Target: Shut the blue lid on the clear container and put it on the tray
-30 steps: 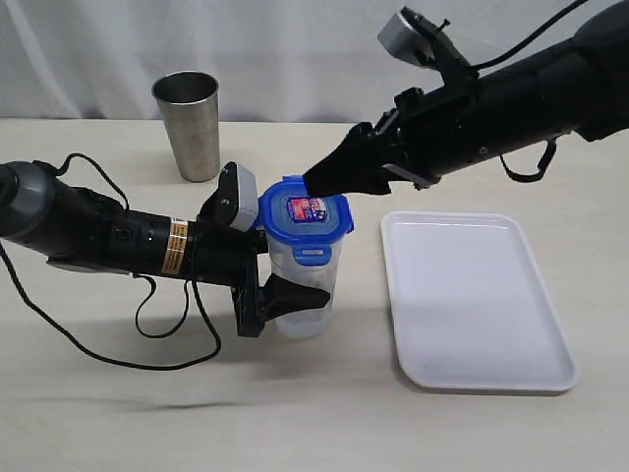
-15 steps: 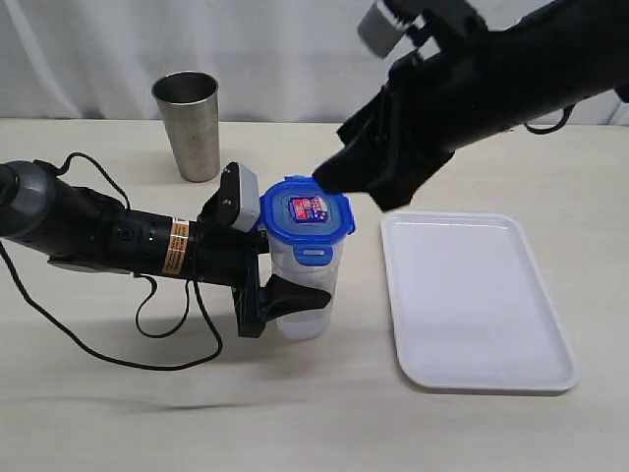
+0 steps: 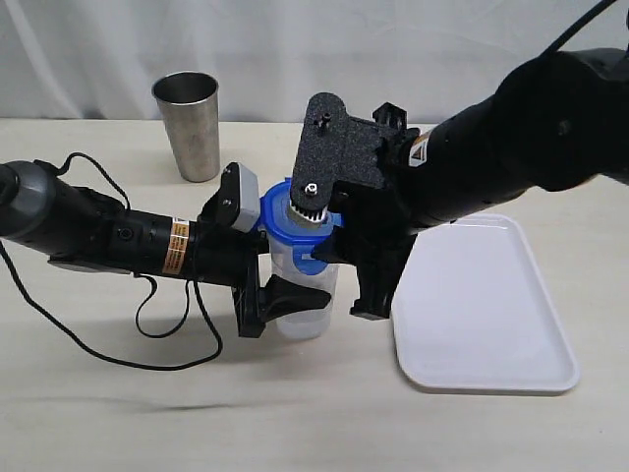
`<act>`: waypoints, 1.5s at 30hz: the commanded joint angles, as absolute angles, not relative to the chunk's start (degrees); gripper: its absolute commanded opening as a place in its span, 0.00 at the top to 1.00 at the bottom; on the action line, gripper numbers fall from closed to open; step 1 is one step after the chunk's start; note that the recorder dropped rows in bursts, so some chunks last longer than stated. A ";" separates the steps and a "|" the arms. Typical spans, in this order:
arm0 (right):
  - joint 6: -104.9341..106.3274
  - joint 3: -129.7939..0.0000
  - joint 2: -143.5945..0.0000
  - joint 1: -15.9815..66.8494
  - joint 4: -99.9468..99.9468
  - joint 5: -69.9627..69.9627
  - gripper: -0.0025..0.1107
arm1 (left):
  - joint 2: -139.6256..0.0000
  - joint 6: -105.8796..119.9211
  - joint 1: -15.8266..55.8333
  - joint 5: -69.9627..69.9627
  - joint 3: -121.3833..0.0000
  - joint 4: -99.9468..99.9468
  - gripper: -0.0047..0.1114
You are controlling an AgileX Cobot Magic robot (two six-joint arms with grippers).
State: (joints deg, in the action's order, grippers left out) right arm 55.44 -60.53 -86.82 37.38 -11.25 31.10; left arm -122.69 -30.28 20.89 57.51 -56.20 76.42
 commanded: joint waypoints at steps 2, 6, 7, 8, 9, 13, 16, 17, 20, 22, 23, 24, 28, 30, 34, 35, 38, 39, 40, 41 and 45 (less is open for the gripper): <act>56.30 -60.16 -88.22 39.81 -9.08 30.30 0.56 | -122.52 -30.18 21.38 56.17 -56.18 77.29 0.96; 50.90 -60.16 -90.08 42.19 -0.66 30.30 0.56 | -122.52 -30.18 21.38 56.17 -56.18 77.29 0.96; 48.52 -60.16 -90.63 42.33 1.63 30.30 0.56 | -122.52 -30.18 21.38 56.17 -56.18 77.29 0.96; 46.75 -60.16 -91.22 42.62 3.90 30.30 0.56 | -122.52 -30.18 21.38 56.17 -56.18 77.29 0.96; 45.90 -60.16 -91.55 42.74 5.45 30.72 0.57 | -122.52 -30.18 21.38 56.17 -56.18 77.29 0.96; 45.44 -60.16 -92.97 42.77 6.46 32.17 0.57 | -122.52 -30.18 21.38 56.17 -56.18 77.29 0.96; 45.57 -60.16 -93.82 42.77 6.87 32.76 0.57 | -122.52 -30.18 21.38 56.52 -56.18 77.29 0.96; 45.57 -60.16 -94.07 42.77 6.87 32.89 0.58 | -122.52 -30.18 21.38 56.65 -56.18 77.29 0.96; 45.57 -60.16 -95.27 42.77 7.38 33.01 0.61 | -122.52 -30.18 21.38 57.65 -56.18 77.29 0.96; 45.57 -60.16 -96.17 42.77 7.52 33.01 0.61 | -122.52 -30.18 21.38 58.65 -56.18 77.29 0.96; 45.57 -60.16 -96.65 42.77 7.52 33.01 0.61 | -122.52 -30.18 21.38 58.80 -56.18 77.29 0.96; 45.57 -60.16 -97.13 42.77 7.52 33.11 0.61 | -122.52 -30.18 21.38 58.89 -56.18 77.29 0.96; 44.10 -60.16 -98.91 42.77 9.01 33.46 0.65 | -122.52 -30.27 21.38 59.04 -56.18 77.29 0.96; 44.11 -60.16 -99.59 42.77 9.87 34.27 0.67 | -122.52 -30.27 21.38 59.04 -56.18 77.29 0.96; 44.11 -60.16 -100.91 42.77 10.13 34.63 0.68 | -122.52 -30.54 21.38 59.05 -56.18 77.38 0.96; 43.72 -60.16 -101.04 42.77 10.64 34.63 0.68 | -122.52 -30.53 21.38 59.15 -56.18 77.43 0.96; 40.21 -60.16 -101.27 42.77 13.89 34.87 0.70 | -122.52 -30.83 21.38 59.91 -56.18 77.65 0.96; 38.79 -60.16 -101.27 42.77 15.11 34.96 0.71 | -122.52 -30.83 21.38 60.32 -56.18 77.65 0.96; 38.21 -60.16 -101.27 42.77 15.53 34.96 0.71 | -122.52 -30.83 21.38 60.45 -56.18 77.65 0.96; 38.03 -60.16 -101.15 42.77 15.53 34.96 0.71 | -122.52 -30.83 21.38 60.61 -56.18 77.65 0.96; 38.03 -60.93 -100.22 42.77 12.22 35.73 0.71 | -122.52 -30.60 21.38 60.47 -56.18 77.65 0.96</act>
